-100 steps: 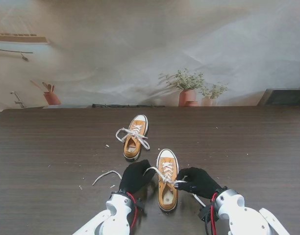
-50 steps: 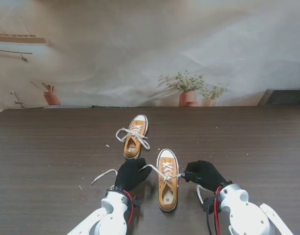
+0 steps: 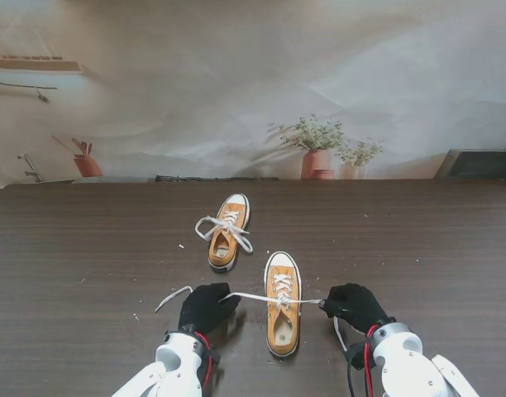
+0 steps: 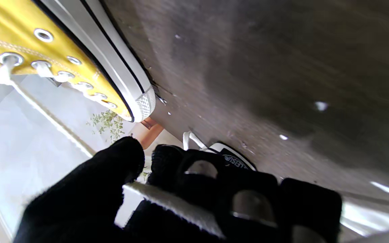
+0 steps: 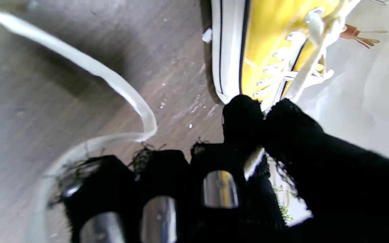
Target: Tie the shoelaces into a bow on the shoes
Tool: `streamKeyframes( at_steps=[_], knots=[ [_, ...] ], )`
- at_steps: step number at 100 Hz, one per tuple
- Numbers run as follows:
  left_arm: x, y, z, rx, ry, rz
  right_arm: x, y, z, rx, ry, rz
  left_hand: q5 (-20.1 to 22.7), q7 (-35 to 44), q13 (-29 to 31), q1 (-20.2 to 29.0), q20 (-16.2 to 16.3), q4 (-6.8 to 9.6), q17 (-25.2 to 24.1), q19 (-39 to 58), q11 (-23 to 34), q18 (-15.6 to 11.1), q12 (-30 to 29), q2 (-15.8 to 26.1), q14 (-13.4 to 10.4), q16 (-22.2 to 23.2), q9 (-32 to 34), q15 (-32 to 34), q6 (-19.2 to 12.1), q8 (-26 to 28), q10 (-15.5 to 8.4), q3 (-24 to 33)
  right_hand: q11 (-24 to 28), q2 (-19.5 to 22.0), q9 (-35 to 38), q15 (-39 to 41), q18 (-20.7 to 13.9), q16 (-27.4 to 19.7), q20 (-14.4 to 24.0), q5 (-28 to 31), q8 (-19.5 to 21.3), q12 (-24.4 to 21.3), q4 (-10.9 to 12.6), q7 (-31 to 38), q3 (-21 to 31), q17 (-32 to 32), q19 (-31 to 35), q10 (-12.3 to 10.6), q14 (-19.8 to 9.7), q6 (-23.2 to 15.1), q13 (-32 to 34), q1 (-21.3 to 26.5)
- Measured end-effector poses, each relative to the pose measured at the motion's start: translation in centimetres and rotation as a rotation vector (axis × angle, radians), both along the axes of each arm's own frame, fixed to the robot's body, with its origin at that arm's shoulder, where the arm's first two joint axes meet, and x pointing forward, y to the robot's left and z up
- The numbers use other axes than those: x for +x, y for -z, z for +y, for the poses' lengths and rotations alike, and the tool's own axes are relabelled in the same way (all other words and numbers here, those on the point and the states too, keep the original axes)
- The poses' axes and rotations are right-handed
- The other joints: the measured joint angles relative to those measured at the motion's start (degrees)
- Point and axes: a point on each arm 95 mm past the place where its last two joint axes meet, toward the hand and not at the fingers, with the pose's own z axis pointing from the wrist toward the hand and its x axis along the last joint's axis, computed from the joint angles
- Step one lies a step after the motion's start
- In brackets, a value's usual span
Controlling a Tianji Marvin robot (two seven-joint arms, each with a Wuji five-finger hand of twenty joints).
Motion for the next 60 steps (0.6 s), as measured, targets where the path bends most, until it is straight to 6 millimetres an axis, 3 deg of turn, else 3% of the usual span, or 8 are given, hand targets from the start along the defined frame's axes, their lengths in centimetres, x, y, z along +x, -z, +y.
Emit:
streamKeyframes(
  at_steps=[10,11,31,40,49,54,60],
  knots=[
    [-0.3,0.2,0.3,0.003,-0.004,0.007,-0.3,0.4,-0.2,-0.023,0.010,0.017,0.0,0.0,0.0,1.0,0.0,-0.56,0.0,0.0,0.1,-0.1,0.0,0.7,-0.1,0.0,0.0,0.0,-0.1,0.1,-0.1,-1.0,0.1,0.0,0.0,0.0,0.0,0.2,0.1,0.0,0.0,0.0,0.0,0.0,0.0,0.0,0.0,0.0,0.0,0.0,0.0,0.0],
    [-0.3,0.2,0.3,0.004,-0.004,0.007,-0.4,0.4,-0.2,-0.025,0.011,0.018,0.0,0.0,0.0,1.0,0.0,-0.56,0.0,0.0,0.1,-1.4,0.0,0.8,-0.5,0.0,0.0,0.0,-0.2,0.1,-0.3,-1.1,0.1,0.0,0.0,0.0,0.0,0.2,0.1,0.0,0.0,0.0,0.0,0.0,0.0,0.0,0.0,0.0,0.0,0.0,0.0,0.0],
    [-0.5,0.1,0.6,0.002,-0.014,-0.002,-0.7,0.5,-0.5,-0.092,0.001,-0.014,0.0,-0.1,0.0,1.1,0.0,-0.84,0.0,0.0,0.5,-1.4,0.0,1.4,-0.6,0.0,0.0,0.1,-0.6,0.8,-0.5,-3.2,0.1,-0.9,0.0,0.0,-0.1,0.2,0.1,-0.3,-0.5,0.0,0.0,0.0,0.0,0.0,0.0,0.0,0.0,-0.4,0.0,0.0],
    [-0.7,-0.5,0.7,-0.027,-0.019,-0.016,-0.7,-0.1,-0.6,-0.158,0.004,-0.102,-0.8,-3.6,0.0,4.0,0.0,-3.18,0.0,0.0,0.5,-1.4,0.0,2.8,-0.6,0.0,0.0,0.2,-0.6,0.7,-0.6,-8.2,0.1,-2.8,0.0,0.0,-0.7,0.2,-0.3,-6.1,-8.8,0.0,0.0,-3.3,-0.1,0.0,0.0,-0.3,-0.3,-1.5,0.0,-0.1],
    [-0.9,-1.4,0.5,-0.047,-0.007,-0.026,-0.6,-0.5,-0.7,-0.205,0.020,-0.154,-5.3,-8.4,0.0,8.3,-0.6,-8.33,0.0,0.0,0.8,-1.4,0.0,3.6,-1.0,0.0,0.4,0.2,0.2,-4.7,-1.8,-14.1,0.1,-4.3,0.0,0.0,-1.8,-0.4,-1.2,-13.9,-18.0,0.0,0.0,-10.6,-0.1,0.0,0.0,-1.1,-1.4,-0.8,0.0,0.0],
    [-1.0,-1.9,0.3,-0.041,0.009,-0.042,-0.6,-0.6,-0.6,-0.200,0.020,-0.163,-6.7,-11.6,0.0,10.6,-0.7,-10.70,0.0,0.0,1.1,-2.8,0.0,3.7,-1.7,0.0,0.7,0.2,0.3,-10.0,-2.6,-17.0,-0.4,-4.3,0.0,0.0,-2.3,-0.4,-1.3,-15.3,-20.5,0.0,0.0,-13.3,0.4,0.1,0.0,-1.2,-1.5,-0.2,0.0,0.1],
    [-1.1,-2.3,0.2,-0.037,0.028,-0.067,-0.6,-0.8,-0.5,-0.181,0.019,-0.173,-8.0,-14.7,0.0,13.0,-0.8,-12.36,0.0,0.0,1.6,-2.8,0.0,3.7,-1.9,0.0,0.8,0.2,0.3,-15.8,-3.1,-19.8,-0.5,-4.3,0.0,0.0,-2.5,-0.4,-1.4,-16.2,-21.5,0.0,0.1,-14.7,0.7,0.2,0.0,-1.2,-1.6,-0.1,0.0,0.4]
  ],
)
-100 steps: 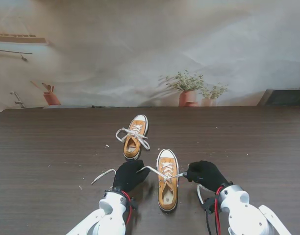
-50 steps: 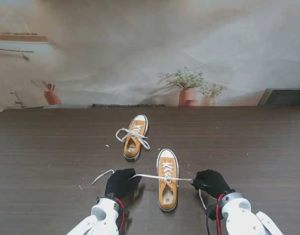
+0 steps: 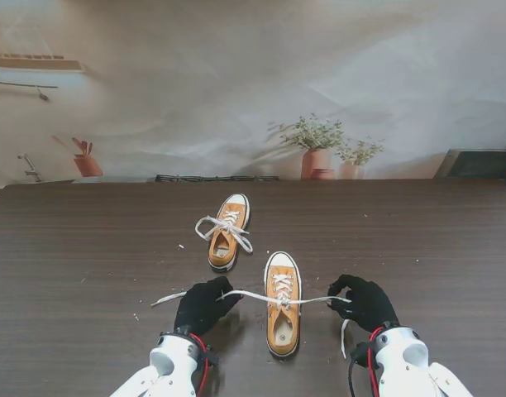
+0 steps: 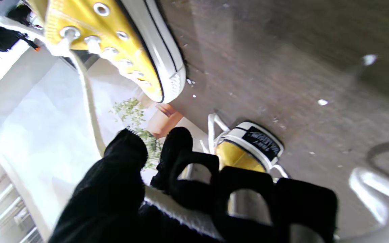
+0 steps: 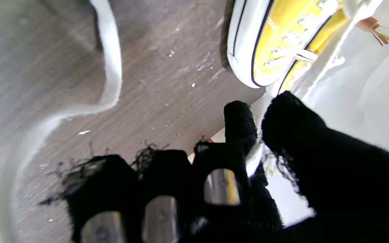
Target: Tie the shoelaces into a bow on the shoes
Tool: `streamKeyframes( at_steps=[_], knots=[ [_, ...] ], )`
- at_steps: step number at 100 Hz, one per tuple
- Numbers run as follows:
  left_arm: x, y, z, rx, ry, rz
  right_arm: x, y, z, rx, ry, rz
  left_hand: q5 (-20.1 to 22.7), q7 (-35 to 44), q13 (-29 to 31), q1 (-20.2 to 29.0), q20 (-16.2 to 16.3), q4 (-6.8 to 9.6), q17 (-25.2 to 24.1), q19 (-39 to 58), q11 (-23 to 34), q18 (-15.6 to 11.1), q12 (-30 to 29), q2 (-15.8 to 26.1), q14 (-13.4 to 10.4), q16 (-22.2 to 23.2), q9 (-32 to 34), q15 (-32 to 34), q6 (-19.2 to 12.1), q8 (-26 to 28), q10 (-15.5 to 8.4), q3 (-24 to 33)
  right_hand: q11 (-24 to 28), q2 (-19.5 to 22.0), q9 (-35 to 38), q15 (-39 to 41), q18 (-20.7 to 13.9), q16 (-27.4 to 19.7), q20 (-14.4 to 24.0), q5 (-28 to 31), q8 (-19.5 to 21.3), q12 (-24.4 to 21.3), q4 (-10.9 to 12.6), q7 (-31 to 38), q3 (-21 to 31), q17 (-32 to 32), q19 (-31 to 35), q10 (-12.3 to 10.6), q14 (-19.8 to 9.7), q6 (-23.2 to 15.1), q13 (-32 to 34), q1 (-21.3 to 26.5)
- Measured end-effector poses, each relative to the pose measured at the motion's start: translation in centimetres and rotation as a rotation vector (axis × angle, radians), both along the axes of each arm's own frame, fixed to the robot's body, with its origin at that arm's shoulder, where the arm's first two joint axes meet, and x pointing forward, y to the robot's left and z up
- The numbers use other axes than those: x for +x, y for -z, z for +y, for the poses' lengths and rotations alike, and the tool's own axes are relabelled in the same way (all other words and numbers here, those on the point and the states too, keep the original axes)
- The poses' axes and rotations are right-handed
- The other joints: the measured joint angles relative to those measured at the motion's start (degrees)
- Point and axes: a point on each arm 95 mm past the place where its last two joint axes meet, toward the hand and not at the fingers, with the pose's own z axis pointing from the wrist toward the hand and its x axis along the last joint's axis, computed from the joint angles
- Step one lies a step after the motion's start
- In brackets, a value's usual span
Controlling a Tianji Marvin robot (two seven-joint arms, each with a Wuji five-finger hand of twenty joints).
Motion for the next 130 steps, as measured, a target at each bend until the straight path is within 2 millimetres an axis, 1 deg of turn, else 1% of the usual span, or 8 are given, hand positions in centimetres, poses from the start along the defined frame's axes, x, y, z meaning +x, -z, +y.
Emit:
streamKeyframes(
  at_steps=[15,29,41,52,75,104,121,130],
  knots=[
    [-0.3,-0.6,-0.2,-0.032,0.027,-0.052,0.1,-0.7,0.5,0.072,-0.032,-0.096,-1.5,-6.4,0.0,5.6,-0.2,-0.52,0.0,0.0,0.7,0.0,0.0,-1.8,-0.1,0.0,0.4,0.0,0.0,-13.3,-0.4,-1.6,0.0,-0.1,0.0,0.0,-0.4,-0.6,-0.6,-1.9,-1.4,0.0,6.8,-5.1,2.9,0.2,0.0,0.0,0.0,-5.2,0.0,1.8],
    [-0.4,-0.9,-0.3,-0.055,0.021,-0.071,0.2,-1.1,0.9,0.143,-0.065,-0.114,-1.4,-8.0,0.0,5.6,-0.4,-0.53,0.0,0.0,0.8,0.0,-0.3,-2.5,-0.1,0.0,0.8,0.0,0.0,-16.1,-0.5,-1.6,-0.6,-1.4,0.0,0.0,-0.4,-0.6,-1.3,3.8,-2.6,0.0,6.8,-5.5,2.9,0.3,0.0,1.4,0.4,-16.9,0.0,6.3],
    [-0.4,-1.0,-0.3,-0.073,0.018,-0.083,0.1,-1.8,1.1,0.081,-0.129,-0.101,-1.3,-8.0,0.0,5.6,-0.4,-0.53,0.0,0.0,1.0,0.0,-0.5,-2.5,-0.1,0.0,1.0,0.0,0.0,-16.7,-0.7,-1.6,-1.1,-1.9,0.0,0.0,-0.3,-1.3,-1.9,14.2,-7.0,0.0,5.2,-0.6,2.9,0.3,0.0,2.3,0.9,-21.2,0.0,9.1],
    [-0.4,-1.0,-0.4,-0.079,0.025,-0.085,0.1,-2.4,1.3,0.025,-0.197,-0.106,-1.3,-8.0,0.0,5.6,-0.4,-0.53,0.0,0.0,1.3,0.0,-0.5,-2.5,-0.2,0.0,1.0,0.0,0.0,-16.7,-0.8,-1.6,-1.5,-2.9,0.0,0.0,-0.3,-1.4,-2.6,18.9,-3.9,0.0,4.0,2.1,2.9,0.3,0.0,2.3,0.9,-21.4,0.0,9.0],
    [-0.3,-1.0,-0.6,-0.086,0.041,-0.093,0.4,-2.3,1.3,-0.249,-0.382,-0.111,-1.3,-8.0,0.0,5.6,-0.4,-0.53,0.0,0.0,1.4,0.0,-0.6,-2.5,-0.2,0.0,1.0,0.0,0.0,-17.5,-0.8,-1.6,-1.5,-5.4,0.0,0.0,-1.4,-2.7,-4.6,16.2,-1.2,0.0,2.1,4.6,4.2,0.4,0.0,0.8,-0.6,-19.8,0.0,8.9],
    [-0.3,-1.0,-0.6,-0.092,0.041,-0.092,1.3,-2.0,0.6,-0.749,-0.551,-0.179,-1.3,-8.0,0.0,6.2,-0.5,-0.53,0.0,0.0,1.4,0.0,-0.6,-2.7,-0.2,0.0,1.0,0.0,0.0,-17.5,-0.8,-1.8,-5.3,-5.1,-0.3,0.0,-7.2,-7.0,-11.4,11.6,-10.0,2.1,2.4,3.1,5.3,0.4,0.0,-2.8,-5.1,-18.8,0.0,2.1],
    [-0.4,-1.0,-0.6,-0.095,0.042,-0.094,1.5,-1.4,1.2,-0.847,-0.556,-0.221,-1.3,-8.0,0.0,6.2,-0.5,-0.53,0.0,0.0,1.4,0.0,-0.6,-3.1,-0.2,0.0,1.1,0.0,0.0,-17.5,-0.8,-1.8,-6.6,0.6,-3.5,-0.1,-8.3,-10.8,-15.6,5.1,-14.1,4.3,2.3,-5.7,3.3,0.4,0.0,-3.4,-6.4,-14.0,0.0,0.0],
    [-0.4,-1.0,-0.5,-0.098,0.043,-0.095,1.5,-1.0,1.5,-0.867,-0.527,-0.235,-1.3,-8.1,0.0,6.2,-0.5,-0.53,0.0,0.0,1.4,0.0,-0.6,-3.1,-0.2,0.0,1.1,0.0,0.0,-18.3,-0.9,-1.8,-6.8,5.7,-6.5,-0.9,-8.1,-13.6,-17.0,-1.4,-7.0,4.9,6.8,-12.5,1.8,0.4,0.0,-3.4,-6.8,-13.2,0.0,0.1]
  ],
)
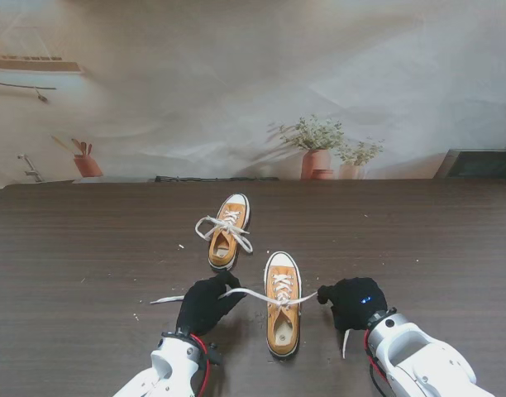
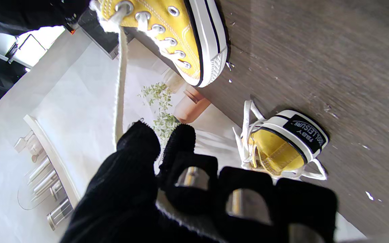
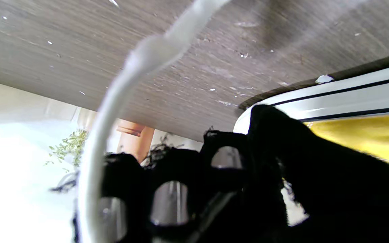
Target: Tie the shoelaces into a bow on the shoes
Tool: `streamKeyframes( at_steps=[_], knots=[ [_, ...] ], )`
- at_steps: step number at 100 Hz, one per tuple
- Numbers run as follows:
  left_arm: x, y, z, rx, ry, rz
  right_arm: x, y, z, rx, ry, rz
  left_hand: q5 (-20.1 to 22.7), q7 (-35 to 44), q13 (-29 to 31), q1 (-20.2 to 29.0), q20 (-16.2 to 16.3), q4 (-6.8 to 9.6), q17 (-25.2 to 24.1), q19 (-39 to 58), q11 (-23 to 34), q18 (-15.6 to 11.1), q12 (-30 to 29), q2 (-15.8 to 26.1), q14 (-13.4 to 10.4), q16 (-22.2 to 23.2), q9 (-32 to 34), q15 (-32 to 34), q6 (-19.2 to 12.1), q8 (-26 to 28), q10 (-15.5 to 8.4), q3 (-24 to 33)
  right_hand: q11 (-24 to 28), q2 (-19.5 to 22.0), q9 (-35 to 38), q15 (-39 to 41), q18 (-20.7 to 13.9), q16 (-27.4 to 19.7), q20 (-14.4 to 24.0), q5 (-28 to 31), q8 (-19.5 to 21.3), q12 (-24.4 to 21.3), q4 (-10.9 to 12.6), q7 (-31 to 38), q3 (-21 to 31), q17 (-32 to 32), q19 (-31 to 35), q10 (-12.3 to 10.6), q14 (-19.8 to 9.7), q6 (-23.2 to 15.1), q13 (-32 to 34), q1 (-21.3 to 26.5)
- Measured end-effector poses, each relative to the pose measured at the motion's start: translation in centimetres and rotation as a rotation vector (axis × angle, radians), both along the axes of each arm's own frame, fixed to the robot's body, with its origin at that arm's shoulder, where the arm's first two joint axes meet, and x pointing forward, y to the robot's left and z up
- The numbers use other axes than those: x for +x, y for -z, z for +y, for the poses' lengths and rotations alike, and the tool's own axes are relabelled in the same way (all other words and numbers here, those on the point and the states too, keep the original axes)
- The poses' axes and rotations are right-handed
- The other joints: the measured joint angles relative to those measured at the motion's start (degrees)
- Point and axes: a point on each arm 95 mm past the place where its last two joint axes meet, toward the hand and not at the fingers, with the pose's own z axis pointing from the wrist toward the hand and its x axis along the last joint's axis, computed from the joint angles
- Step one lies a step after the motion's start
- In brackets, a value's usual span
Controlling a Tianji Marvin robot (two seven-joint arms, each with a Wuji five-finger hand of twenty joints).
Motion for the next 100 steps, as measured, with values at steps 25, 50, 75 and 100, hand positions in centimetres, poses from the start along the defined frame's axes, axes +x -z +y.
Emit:
streamKeyframes(
  at_steps=[25,50,75,100],
  knots=[
    [-0.1,-0.2,0.0,-0.029,0.066,-0.007,-0.3,1.7,0.2,0.154,0.055,-0.081,-0.1,-14.0,0.0,1.9,-1.0,0.00,0.0,0.0,0.0,0.0,0.0,-0.1,0.0,0.0,0.0,0.0,0.0,-10.9,0.0,0.3,-0.6,3.3,-5.3,-4.0,4.0,-4.0,-1.5,-20.7,5.3,0.0,0.7,1.3,-1.4,-0.6,-0.4,0.2,0.3,3.5,0.0,0.1],
    [0.3,0.2,-0.9,-0.159,0.101,0.052,-0.9,2.4,0.3,0.271,0.065,-0.133,-0.7,-37.3,0.0,-2.5,-2.9,-1.39,0.0,0.0,-0.1,0.0,0.0,-1.3,0.1,0.0,0.0,-0.1,-4.9,-18.6,0.0,9.4,-0.6,3.3,-5.7,-6.0,5.4,-5.3,-2.1,-25.3,5.8,0.0,0.7,3.6,-1.4,-0.8,-1.6,0.2,1.4,3.2,0.0,0.1],
    [1.1,1.5,-3.1,-0.339,0.180,0.161,-1.4,3.0,0.6,0.356,0.034,-0.209,0.8,-46.1,-0.1,-3.1,-3.5,-1.88,0.0,0.1,-0.8,0.0,0.0,-1.4,0.7,0.0,0.0,-0.2,-4.6,-22.4,0.5,13.2,-0.6,2.6,-5.7,-6.8,6.1,-5.6,-2.2,-26.0,5.8,-0.2,0.7,3.8,-1.4,-1.3,-2.3,0.2,1.5,0.4,0.0,0.1],
    [1.3,1.9,-4.6,-0.347,0.242,0.182,-1.5,3.0,1.1,0.366,-0.002,-0.224,0.8,-46.4,-0.1,-5.1,-3.5,-1.91,0.0,0.1,-0.9,0.0,0.0,-2.8,0.7,0.0,0.0,-0.2,-4.4,-22.4,0.5,14.8,-0.6,2.6,-5.7,-7.5,6.1,-6.1,-2.7,-26.0,5.8,-0.8,0.7,4.5,-1.4,-1.3,-3.2,0.2,1.5,-1.2,0.0,0.1]
  ],
)
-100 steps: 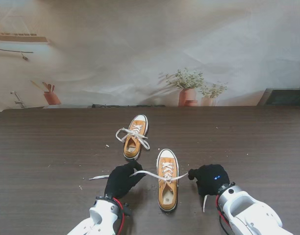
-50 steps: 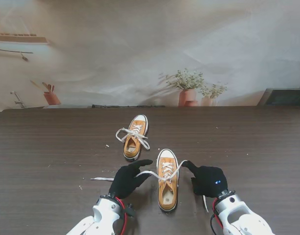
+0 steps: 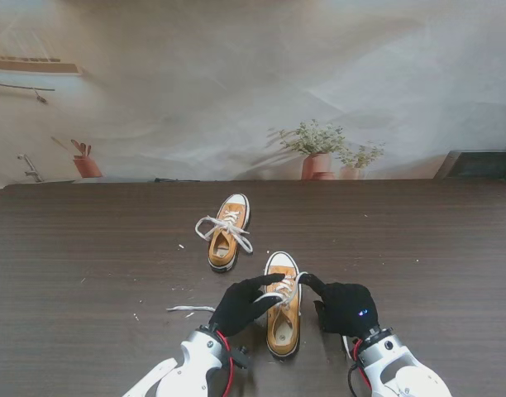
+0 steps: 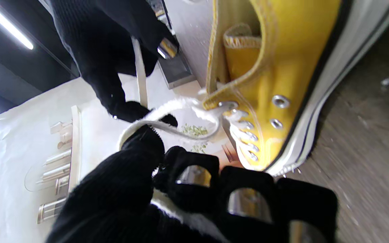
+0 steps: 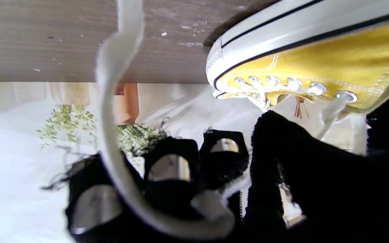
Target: Tie the shoelaces into a bow on the shoes
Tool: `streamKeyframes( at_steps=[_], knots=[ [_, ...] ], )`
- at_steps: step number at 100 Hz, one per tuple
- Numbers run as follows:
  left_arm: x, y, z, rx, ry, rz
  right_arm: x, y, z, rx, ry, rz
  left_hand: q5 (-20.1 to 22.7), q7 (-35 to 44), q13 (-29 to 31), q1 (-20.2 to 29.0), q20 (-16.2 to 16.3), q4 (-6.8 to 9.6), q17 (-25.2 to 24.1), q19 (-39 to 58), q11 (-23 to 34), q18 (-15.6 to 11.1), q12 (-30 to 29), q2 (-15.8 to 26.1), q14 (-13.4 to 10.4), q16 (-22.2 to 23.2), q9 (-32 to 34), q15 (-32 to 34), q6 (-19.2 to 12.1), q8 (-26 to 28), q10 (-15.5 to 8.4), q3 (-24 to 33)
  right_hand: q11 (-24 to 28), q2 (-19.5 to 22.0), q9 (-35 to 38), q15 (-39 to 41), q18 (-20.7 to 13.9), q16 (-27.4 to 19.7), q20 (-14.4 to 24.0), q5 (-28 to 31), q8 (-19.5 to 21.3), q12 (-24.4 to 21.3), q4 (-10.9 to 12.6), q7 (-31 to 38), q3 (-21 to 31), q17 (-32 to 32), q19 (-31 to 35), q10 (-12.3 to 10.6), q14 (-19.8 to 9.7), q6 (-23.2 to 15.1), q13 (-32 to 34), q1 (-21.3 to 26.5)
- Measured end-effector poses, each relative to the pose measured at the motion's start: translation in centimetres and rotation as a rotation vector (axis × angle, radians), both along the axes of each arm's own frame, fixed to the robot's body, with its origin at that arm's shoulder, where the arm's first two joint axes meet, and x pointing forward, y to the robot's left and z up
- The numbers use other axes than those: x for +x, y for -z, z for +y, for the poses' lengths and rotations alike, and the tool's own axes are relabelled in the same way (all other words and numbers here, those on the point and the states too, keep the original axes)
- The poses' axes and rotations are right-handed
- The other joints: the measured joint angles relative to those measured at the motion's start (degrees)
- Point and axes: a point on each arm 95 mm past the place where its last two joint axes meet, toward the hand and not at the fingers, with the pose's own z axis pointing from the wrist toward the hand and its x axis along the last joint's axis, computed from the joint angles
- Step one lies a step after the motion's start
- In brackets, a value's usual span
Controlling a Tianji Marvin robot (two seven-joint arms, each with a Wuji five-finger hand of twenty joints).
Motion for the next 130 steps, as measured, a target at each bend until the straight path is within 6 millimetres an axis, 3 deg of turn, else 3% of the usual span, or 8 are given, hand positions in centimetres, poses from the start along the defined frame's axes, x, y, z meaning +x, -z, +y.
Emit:
streamKeyframes(
  at_steps=[49,63,70,85,99,117,130],
  knots=[
    [0.2,0.1,-1.6,-0.028,0.106,0.043,-0.1,-0.8,1.2,0.038,-0.079,-0.110,0.0,-0.3,0.0,-0.7,-0.1,-0.56,0.0,0.0,0.0,0.0,0.0,-1.4,0.0,0.0,0.0,0.0,1.9,0.0,0.1,2.5,-0.1,0.0,-0.6,-0.8,0.0,-0.6,-0.1,0.0,0.1,-0.7,0.0,0.6,0.0,0.0,-0.9,0.0,0.4,-2.8,0.0,0.0],
    [0.0,0.1,-1.8,-0.042,0.132,0.050,0.0,-0.9,1.5,0.039,-0.088,-0.129,2.7,-0.1,0.0,-0.7,-0.1,-0.56,0.0,0.0,0.0,0.0,0.0,-1.4,0.1,0.0,0.0,0.0,1.9,0.0,0.1,3.5,-0.8,0.0,-0.6,-2.1,0.0,-1.2,-0.8,0.0,0.1,-0.8,0.0,0.6,0.0,-0.1,-1.8,0.0,0.5,-3.4,0.0,0.0],
    [0.0,0.1,-1.8,-0.044,0.135,0.046,0.1,-0.9,1.7,0.047,-0.089,-0.141,4.0,4.2,0.0,-0.7,-0.1,-0.97,0.0,0.0,0.0,0.0,0.0,-1.4,0.1,0.0,0.0,0.0,1.9,0.3,0.1,3.5,-0.8,0.0,-0.7,-2.3,0.5,-1.3,-1.0,0.1,0.1,-1.3,0.0,0.7,0.0,-0.1,-1.8,0.0,0.5,-4.1,0.0,0.0],
    [-0.4,0.2,-1.7,-0.033,0.136,0.037,0.6,-0.9,1.6,0.059,-0.065,-0.147,3.9,13.3,0.0,-0.6,-0.1,-1.63,0.0,0.0,0.0,0.0,0.0,-2.2,0.1,0.0,0.0,0.0,1.9,6.3,0.1,2.0,-1.4,0.1,-1.4,-2.8,0.6,-1.3,-1.1,0.2,0.1,-1.4,0.0,0.8,0.0,-0.2,-2.4,0.0,0.5,-4.8,0.0,0.0],
    [-0.6,0.2,-1.6,-0.031,0.140,0.037,1.2,-0.9,1.8,0.086,-0.055,-0.147,3.9,15.3,0.0,0.6,-0.1,-1.63,0.0,0.0,0.0,0.0,0.0,-2.2,0.1,0.0,0.0,0.0,1.9,6.8,0.1,0.5,-1.4,0.7,-1.4,-2.8,0.6,-1.3,-1.1,3.2,0.1,-1.4,0.0,1.3,0.0,-0.6,-2.5,0.0,0.5,-6.9,0.0,-0.3],
    [-0.7,0.3,-1.5,-0.031,0.147,0.039,2.1,-0.9,2.3,0.161,-0.048,-0.139,3.7,15.5,0.0,0.6,-0.1,-1.63,0.0,0.0,0.0,0.0,0.0,-2.2,0.1,0.0,0.0,0.0,1.9,6.8,0.1,0.5,-1.4,-0.5,-0.1,-1.9,0.7,-1.3,-1.2,8.9,0.8,-1.5,0.0,1.3,0.0,-0.6,-2.3,0.1,0.5,-8.2,0.0,-6.5],
    [-0.8,0.3,-1.5,-0.033,0.155,0.036,2.8,-0.6,2.8,0.211,-0.035,-0.134,3.7,15.5,0.0,0.7,-0.1,-1.63,0.0,0.0,0.0,0.0,0.0,-2.2,0.1,0.0,0.0,0.0,1.9,6.8,0.1,0.5,-1.4,-1.7,2.6,-0.5,0.7,0.2,-0.7,12.7,0.9,-1.5,0.0,1.2,0.1,-0.6,-1.4,0.2,0.5,-8.4,0.0,-8.3]
  ],
)
